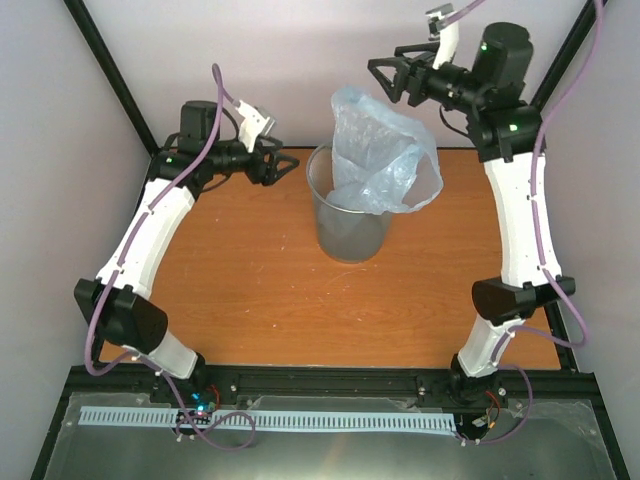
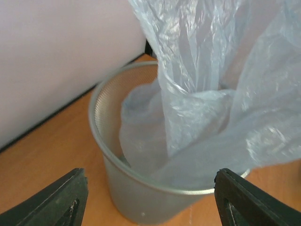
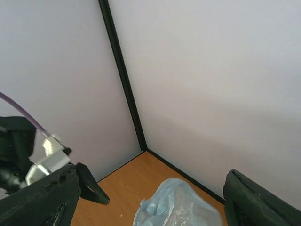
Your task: Put the trash bags into the trash bin
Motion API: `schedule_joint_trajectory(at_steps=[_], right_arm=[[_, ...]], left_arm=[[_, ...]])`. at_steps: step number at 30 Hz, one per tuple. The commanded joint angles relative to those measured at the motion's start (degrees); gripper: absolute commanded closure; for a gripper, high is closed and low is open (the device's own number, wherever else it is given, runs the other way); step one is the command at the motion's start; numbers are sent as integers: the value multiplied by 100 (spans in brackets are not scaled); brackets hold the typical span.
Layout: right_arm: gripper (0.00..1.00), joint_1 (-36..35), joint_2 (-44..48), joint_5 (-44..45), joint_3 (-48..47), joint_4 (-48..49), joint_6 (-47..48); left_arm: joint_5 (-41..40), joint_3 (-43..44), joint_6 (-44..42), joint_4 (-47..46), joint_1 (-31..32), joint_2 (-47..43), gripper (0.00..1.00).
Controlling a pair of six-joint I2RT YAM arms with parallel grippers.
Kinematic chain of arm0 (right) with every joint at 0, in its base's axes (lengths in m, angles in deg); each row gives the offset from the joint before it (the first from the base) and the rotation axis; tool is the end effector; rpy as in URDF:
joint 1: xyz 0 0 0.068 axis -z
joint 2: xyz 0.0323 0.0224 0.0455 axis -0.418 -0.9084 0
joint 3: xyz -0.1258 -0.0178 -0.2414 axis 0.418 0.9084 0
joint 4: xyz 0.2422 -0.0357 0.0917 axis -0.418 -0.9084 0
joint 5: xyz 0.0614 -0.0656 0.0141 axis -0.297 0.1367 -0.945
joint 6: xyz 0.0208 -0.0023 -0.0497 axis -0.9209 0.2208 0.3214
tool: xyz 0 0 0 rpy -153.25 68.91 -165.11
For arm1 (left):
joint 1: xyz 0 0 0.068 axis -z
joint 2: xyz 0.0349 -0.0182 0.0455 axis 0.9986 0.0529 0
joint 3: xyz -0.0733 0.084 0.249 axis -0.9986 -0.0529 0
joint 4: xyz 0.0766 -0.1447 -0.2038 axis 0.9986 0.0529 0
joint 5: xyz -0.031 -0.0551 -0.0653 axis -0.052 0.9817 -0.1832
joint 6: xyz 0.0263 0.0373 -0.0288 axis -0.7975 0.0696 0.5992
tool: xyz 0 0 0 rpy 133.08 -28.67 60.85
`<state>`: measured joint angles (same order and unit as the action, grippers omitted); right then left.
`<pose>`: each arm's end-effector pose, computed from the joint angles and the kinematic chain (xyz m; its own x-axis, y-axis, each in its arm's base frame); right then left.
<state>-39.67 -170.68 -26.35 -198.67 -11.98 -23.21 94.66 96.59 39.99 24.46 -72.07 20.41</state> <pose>0.3356 0.1119 0.5548 -0.1838 0.0905 -0.9788 -0.7664 0.6104 0.2003 0.3290 -0.1122 0.4263 -0.3090 0.2160 -0.9262 0.8320 0.5332 -0.1532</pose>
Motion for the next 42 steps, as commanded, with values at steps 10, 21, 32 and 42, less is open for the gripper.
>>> schedule_joint_trajectory(at_steps=[10, 21, 32, 42], right_arm=[[18, 1247, 592, 16, 1276, -378, -148], [36, 1959, 389, 395, 3732, -550, 428], [39, 1605, -109, -472, 4103, -524, 619], [42, 728, 1336, -1111, 5853, -218, 529]], left_arm=[[285, -1401, -196, 146, 37, -878, 30], [-72, -1636, 1121, -464, 207, -428, 28], [-19, -775, 1392, -573, 233, 743, 28], [-38, 180, 983, -293, 150, 1451, 30]])
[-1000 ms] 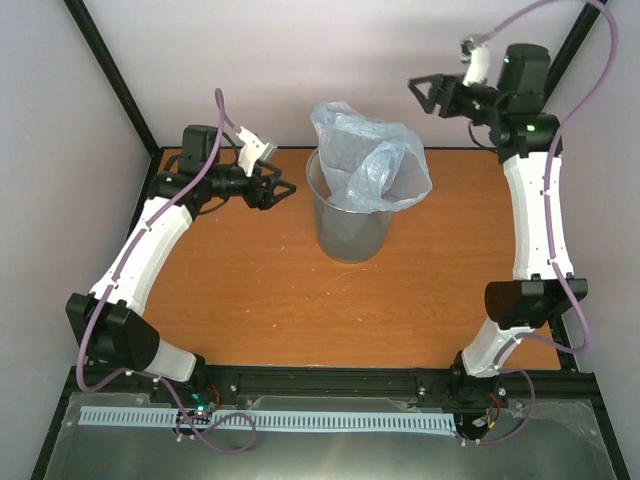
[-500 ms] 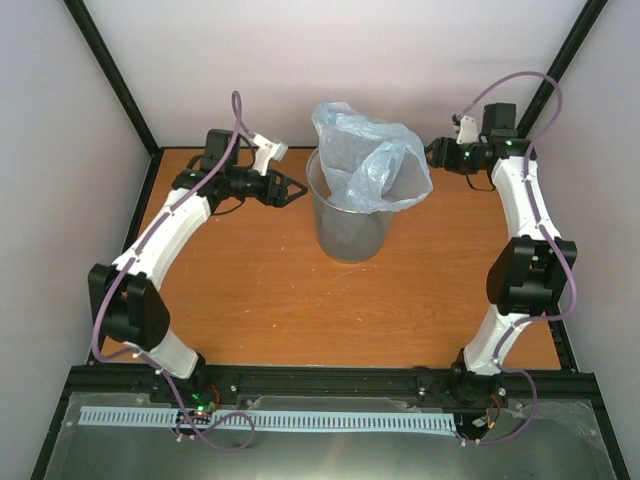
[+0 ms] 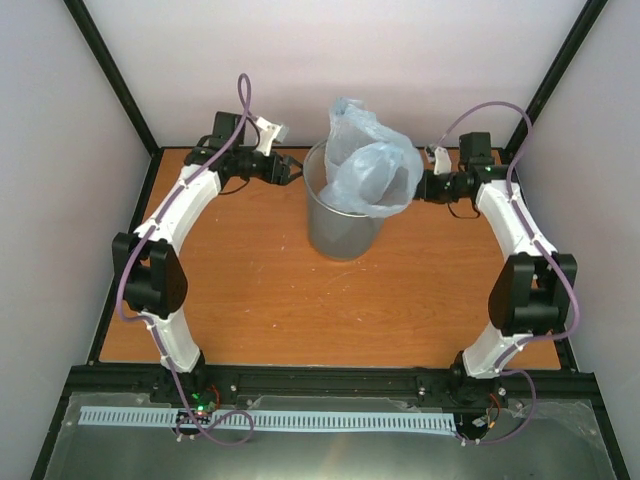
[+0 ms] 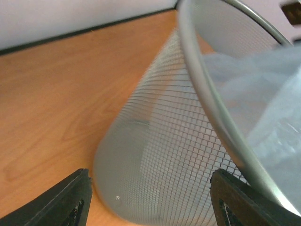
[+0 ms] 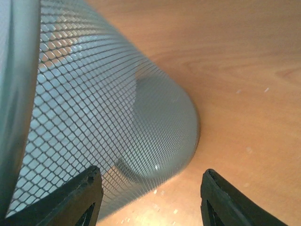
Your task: Put the trash bags into the trash bin
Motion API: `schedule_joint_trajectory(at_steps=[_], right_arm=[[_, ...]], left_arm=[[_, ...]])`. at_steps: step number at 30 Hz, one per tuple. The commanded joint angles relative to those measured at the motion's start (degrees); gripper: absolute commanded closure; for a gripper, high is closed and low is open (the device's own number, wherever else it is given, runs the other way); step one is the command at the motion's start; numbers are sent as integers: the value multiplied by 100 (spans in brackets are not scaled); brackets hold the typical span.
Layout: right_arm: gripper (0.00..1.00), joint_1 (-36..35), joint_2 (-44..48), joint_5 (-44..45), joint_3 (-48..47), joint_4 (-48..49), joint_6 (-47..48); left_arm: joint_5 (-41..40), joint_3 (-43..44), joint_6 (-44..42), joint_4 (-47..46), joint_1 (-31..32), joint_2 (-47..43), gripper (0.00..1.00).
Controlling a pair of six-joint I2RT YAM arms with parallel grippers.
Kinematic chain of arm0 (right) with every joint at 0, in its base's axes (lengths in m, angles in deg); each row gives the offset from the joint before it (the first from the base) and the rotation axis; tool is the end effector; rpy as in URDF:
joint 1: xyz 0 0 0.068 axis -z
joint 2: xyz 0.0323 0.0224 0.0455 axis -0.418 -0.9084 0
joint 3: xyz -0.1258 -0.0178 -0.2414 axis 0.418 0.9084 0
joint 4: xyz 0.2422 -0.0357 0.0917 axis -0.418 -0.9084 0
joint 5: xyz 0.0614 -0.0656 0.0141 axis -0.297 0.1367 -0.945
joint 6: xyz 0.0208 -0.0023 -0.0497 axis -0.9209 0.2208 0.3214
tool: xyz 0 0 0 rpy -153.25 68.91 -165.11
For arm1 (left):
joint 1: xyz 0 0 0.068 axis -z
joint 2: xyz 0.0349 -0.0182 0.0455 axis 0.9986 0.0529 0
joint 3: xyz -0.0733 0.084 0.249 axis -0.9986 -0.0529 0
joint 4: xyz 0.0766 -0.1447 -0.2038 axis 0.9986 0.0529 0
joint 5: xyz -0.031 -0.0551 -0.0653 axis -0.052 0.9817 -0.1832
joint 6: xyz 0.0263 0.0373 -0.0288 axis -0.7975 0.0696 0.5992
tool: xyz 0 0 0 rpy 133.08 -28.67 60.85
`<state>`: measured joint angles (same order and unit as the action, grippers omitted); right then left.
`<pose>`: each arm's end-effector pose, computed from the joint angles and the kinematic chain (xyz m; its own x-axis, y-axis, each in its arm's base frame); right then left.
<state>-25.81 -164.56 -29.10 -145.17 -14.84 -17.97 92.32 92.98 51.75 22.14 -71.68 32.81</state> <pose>0.3709 0.0299 0.3018 -0.8303 0.0441 -0.5556 -0.3327 0.7606 0.5575 0.3874 -0.1295 0.3308 -0.6576 0.1561 -0.7371 0.6469 0.6184 -0.4462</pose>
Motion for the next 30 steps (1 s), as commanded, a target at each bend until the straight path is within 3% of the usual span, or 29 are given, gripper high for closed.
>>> schedule_joint_trajectory(at_steps=[1, 9, 17, 24, 27, 30], right_arm=[[42, -756, 899, -840, 662, 69, -10], [41, -1043, 1703, -502, 1441, -42, -97], [39, -908, 1606, 39, 1214, -297, 162], [35, -467, 1707, 189, 64, -1487, 696], [34, -417, 1635, 247, -958, -1858, 893], [33, -424, 1309, 9, -2175, -2002, 959]], left_arm=[[185, 625, -210, -20, 62, 249, 29], [124, 1271, -362, 477, -547, 475, 25], [791, 1091, 72, 204, -668, 391, 26], [-531, 1443, -79, 959, -1014, -71, 19], [-600, 1629, -125, 1349, -1520, -367, 14], [-156, 2138, -774, 2062, -1935, -448, 14]])
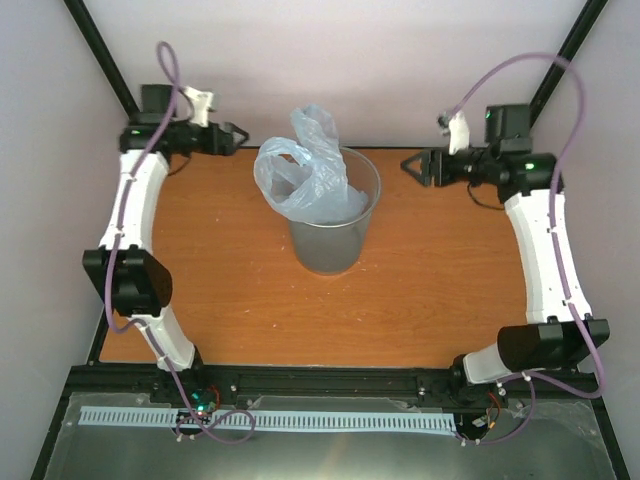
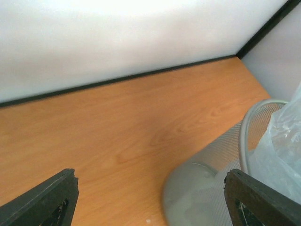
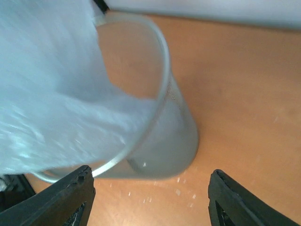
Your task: Put the trash bags into the trash bin
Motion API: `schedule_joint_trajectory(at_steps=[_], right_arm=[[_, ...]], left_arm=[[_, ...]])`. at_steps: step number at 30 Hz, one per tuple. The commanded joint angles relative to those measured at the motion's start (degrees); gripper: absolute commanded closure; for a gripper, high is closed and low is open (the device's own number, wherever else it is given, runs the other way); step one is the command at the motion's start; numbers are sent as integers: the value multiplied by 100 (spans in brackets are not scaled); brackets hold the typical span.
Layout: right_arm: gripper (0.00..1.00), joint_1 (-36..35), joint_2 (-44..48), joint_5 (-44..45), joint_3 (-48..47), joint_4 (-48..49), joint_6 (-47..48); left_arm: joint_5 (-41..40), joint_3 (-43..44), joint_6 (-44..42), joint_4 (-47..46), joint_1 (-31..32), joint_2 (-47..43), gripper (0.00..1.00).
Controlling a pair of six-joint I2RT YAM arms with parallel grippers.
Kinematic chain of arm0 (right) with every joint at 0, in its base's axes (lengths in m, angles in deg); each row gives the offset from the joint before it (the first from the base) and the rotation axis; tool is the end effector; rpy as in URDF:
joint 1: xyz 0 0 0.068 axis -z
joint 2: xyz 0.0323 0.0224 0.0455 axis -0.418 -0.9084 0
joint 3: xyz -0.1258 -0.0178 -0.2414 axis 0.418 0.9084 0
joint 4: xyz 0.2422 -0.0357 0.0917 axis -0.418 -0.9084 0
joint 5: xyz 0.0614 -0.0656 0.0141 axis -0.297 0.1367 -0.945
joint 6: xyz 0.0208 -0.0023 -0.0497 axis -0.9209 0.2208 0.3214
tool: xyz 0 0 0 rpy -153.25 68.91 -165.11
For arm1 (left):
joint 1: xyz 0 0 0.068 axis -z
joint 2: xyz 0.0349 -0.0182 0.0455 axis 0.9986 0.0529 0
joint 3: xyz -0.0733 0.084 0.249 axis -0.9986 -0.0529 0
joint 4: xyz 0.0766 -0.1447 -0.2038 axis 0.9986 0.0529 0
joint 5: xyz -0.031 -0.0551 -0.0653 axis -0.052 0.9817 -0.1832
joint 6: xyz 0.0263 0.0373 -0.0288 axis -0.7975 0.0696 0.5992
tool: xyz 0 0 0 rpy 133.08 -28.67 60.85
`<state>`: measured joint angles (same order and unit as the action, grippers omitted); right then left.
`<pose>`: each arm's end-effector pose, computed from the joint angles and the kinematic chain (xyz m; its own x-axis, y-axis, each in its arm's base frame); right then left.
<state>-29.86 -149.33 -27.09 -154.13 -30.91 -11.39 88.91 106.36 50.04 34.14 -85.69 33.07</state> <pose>0.2841 0.0475 0.4142 -0.6878 -0.0912 -0.7202 -0.5259 0.7464 0.4078 0.3979 -0.0300 0.3874 -0.6464 0.0145 -0.7628 0.4713 0.7939 -0.3843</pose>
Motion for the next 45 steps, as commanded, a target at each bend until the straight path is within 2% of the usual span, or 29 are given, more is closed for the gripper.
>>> schedule_joint_trajectory(at_steps=[1, 6, 7, 10, 14, 16, 18, 21, 24, 29, 36, 40, 43, 45], right_arm=[[33, -37, -355, -304, -1685, -439, 300], [31, -646, -1084, -734, -3379, -704, 478], [30, -799, -1179, -760, -3549, -721, 525], [26, -1352, -1429, -813, -3846, -692, 503], [22, -1925, -1748, -789, -4128, -704, 570], [22, -2145, -1929, -662, -4224, -750, 617], [22, -2292, -2045, -421, -4232, -810, 650], [22, -2359, -2206, -186, -4219, -1032, 780], [28, -2359, -2221, -70, -4069, -1247, 952], [49, -2356, -2114, 165, -3701, -1362, 1148], [77, -2359, -1993, 315, -3434, -1429, 1250], [85, -2357, -1877, 443, -3277, -1446, 1297], [95, -2351, -1717, 681, -3100, -1434, 1309], [97, -2315, -1551, 925, -2851, -1394, 1294]], left_arm=[[497, 1002, -959, 1118, -644, -492, 15], [2358, 1953, -3529, 2589, -805, -816, 13], [2573, 1880, -3823, 2574, -798, -996, 11], [2857, 1421, -3867, 2017, -645, -1583, 4], [2578, 1479, -3832, 1779, 94, -1644, 2], [2130, 1605, -3757, 1740, 510, -1482, 2], [1665, 1713, -4069, 1946, 926, -1295, 3], [1098, 1665, -4355, 2061, 1244, -1154, 5], [856, 1587, -4475, 2066, 1315, -1071, 12], [501, 1172, -4294, 1776, 1398, -977, 33], [555, 1134, -4286, 1896, 1436, -774, 61], [345, 1125, -3880, 1995, 1445, -626, 97], [-25, 1022, -3290, 1894, 1445, -627, 99], [-224, 814, -2821, 1699, 1445, -761, 99]])
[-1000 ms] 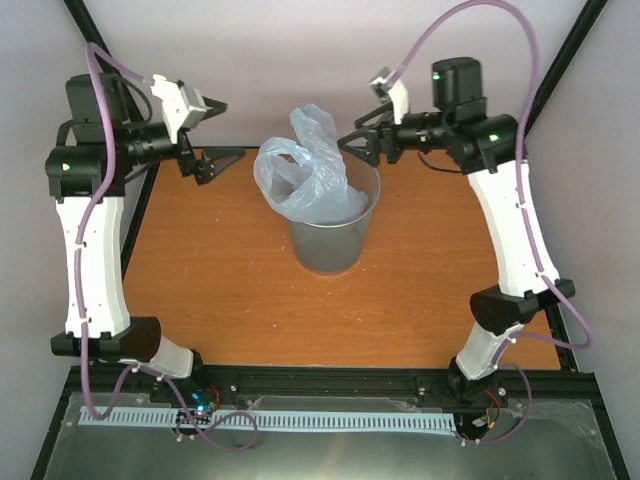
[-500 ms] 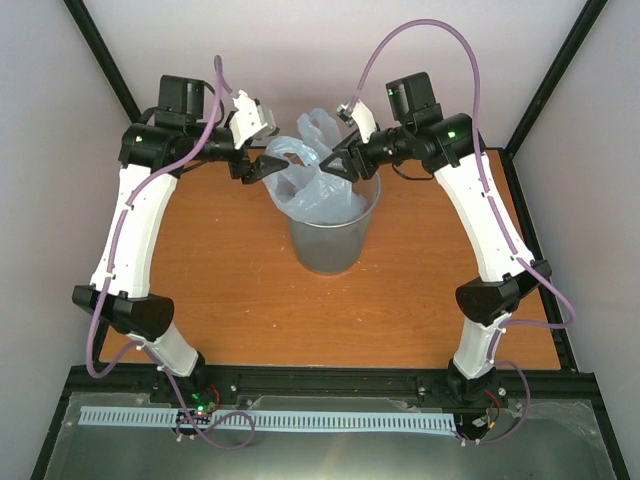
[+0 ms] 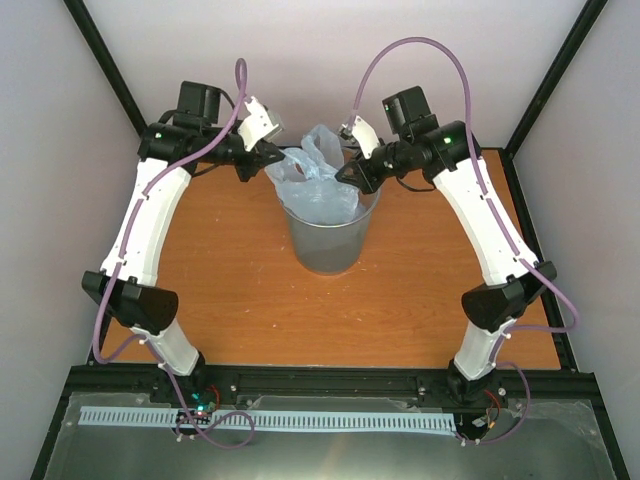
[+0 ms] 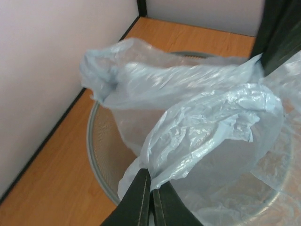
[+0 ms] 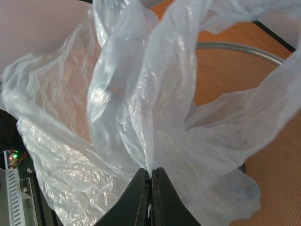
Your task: Put the trash bags into the trash bin
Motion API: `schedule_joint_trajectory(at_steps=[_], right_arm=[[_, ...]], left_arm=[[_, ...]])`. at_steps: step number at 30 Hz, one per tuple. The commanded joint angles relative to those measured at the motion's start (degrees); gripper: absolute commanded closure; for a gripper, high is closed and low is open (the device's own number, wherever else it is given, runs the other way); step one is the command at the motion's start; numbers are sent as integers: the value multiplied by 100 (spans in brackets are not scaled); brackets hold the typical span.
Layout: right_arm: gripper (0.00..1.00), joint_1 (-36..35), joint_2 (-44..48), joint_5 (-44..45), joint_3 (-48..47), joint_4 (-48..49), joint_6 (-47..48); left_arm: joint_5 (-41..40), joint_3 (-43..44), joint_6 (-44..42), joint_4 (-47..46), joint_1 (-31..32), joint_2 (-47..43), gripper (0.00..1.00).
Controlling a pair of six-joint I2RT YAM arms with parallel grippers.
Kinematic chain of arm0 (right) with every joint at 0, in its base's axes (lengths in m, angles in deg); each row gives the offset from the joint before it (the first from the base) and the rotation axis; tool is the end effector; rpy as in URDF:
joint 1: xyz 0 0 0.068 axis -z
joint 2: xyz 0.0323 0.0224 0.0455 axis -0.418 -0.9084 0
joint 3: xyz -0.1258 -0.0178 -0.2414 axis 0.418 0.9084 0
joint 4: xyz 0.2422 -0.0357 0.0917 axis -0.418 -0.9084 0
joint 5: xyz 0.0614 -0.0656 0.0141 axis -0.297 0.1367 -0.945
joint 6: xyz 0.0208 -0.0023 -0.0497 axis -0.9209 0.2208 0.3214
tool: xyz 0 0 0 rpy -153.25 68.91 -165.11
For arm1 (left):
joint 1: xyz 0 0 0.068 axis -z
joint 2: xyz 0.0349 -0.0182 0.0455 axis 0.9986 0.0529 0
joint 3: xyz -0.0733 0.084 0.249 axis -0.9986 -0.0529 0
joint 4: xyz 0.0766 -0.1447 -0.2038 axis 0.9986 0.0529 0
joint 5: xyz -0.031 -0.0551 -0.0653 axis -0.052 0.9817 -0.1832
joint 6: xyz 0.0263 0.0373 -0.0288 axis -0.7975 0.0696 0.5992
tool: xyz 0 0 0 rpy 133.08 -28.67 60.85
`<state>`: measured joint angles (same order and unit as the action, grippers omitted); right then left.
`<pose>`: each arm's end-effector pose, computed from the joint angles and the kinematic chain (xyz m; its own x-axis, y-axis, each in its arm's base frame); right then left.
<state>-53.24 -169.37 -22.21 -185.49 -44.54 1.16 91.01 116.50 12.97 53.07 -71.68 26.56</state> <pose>0.2991 0.1846 0.4472 -0.4438 -0.4832 -0.7547 -0.8635 0.4559 0.2158 0.3142 -0.1088 0.4549 -0.1293 0.5240 -0.8418 0.9113 0.3976 0.1075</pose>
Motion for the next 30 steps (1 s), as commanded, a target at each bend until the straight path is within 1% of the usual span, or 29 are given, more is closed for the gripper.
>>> schedule_joint_trajectory(at_steps=[1, 6, 9, 11, 14, 15, 17, 18, 19, 21, 23, 25, 28, 30], right_arm=[[97, 81, 540, 570, 420, -8, 17], [97, 339, 1129, 915, 919, 149, -68], [97, 340, 1676, 1060, 1607, 492, 6], [97, 342, 2099, 1355, 2340, 852, 13], [97, 340, 2617, 1869, 3265, 1185, 55], [97, 342, 2701, 1925, 3413, 1157, 59], [97, 340, 2762, 1828, 3397, 970, 112], [95, 342, 2769, 1764, 3293, 891, 153], [87, 340, 2781, 1677, 3186, 837, 233], [66, 333, 2809, 1398, 2849, 825, 549], [53, 289, 2777, 1199, 2519, 854, 825], [48, 185, 2650, 1065, 2164, 843, 1067], [47, -63, 2296, 828, 1623, 656, 1496], [47, -150, 2005, 713, 1299, 536, 1602]], left_arm=[[-526, -366, 1121, -336, 44, -284, 99], [-968, -1367, 2299, -1252, 44, -1116, 99], [-1034, -1911, 2918, -1755, 44, -1541, 99], [-1197, -2194, 3430, -1881, 40, -1682, 99], [-1504, -2605, 3872, -1928, 21, -1783, 99], [-1500, -2696, 3965, -1924, 4, -1789, 99], [-1315, -2734, 4045, -1913, -21, -1761, 99], [-1192, -2702, 4084, -1951, -25, -1753, 99], [-1076, -2652, 4116, -2009, -26, -1737, 99], [-913, -2546, 4190, -2128, -26, -1706, 99], [-849, -2461, 4236, -2189, -26, -1632, 99], [-845, -2439, 4239, -2266, -26, -1600, 99], [-782, -2429, 4246, -2370, -26, -1549, 99], [-757, -2407, 4240, -2415, -26, -1541, 99]])
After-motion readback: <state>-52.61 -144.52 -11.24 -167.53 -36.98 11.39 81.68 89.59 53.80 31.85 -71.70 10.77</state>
